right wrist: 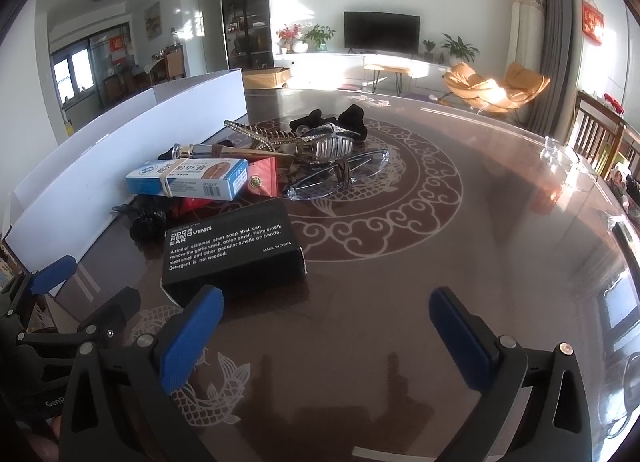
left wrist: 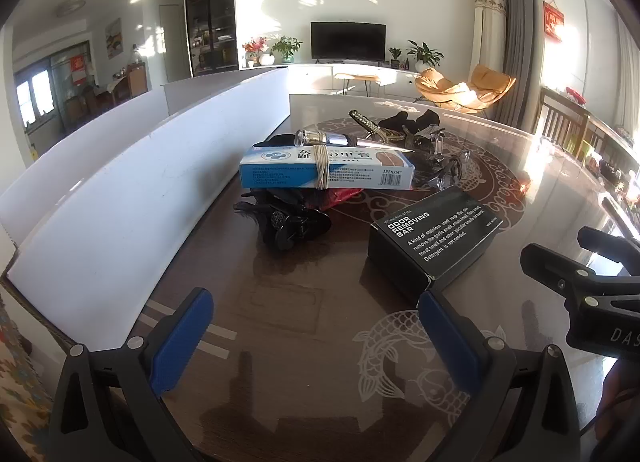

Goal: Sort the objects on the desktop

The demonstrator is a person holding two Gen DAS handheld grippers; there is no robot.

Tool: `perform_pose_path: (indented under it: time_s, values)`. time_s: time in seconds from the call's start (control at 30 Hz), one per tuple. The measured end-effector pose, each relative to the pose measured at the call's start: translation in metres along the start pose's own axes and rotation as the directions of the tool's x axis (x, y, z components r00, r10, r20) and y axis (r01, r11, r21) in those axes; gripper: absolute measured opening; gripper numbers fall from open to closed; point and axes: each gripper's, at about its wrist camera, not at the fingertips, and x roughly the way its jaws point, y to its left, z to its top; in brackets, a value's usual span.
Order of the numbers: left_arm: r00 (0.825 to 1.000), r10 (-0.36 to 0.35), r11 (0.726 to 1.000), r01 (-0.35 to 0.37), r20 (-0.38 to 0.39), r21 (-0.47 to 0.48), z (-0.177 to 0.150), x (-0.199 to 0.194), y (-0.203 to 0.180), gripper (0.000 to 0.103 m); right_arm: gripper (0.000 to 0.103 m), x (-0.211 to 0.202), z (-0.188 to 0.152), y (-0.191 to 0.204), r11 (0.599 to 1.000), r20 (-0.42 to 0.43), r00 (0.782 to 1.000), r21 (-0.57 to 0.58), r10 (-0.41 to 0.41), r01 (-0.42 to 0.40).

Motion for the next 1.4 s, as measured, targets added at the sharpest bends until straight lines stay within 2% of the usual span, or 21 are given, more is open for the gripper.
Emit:
perform_pose_path:
  time_s: [1.13, 1.4]
  values:
    - [1.0, 0.002, 1.0, -0.002, -0.021, 0.006, -0.003, 0.005, 0.0, 0.103, 0.103, -0.001, -0.001, 0.003, 1.0, -0.001, 1.0, -0.015, 0.003, -0.003]
    - [0.999, -0.003, 1.0, 0.003, -0.037, 0.012, -0.004, 0.006, 0.0, 0.103, 0.103, 0.006, -0.003, -0.008, 1.0, -0.026, 1.0, 0.024, 0.006, -0.006]
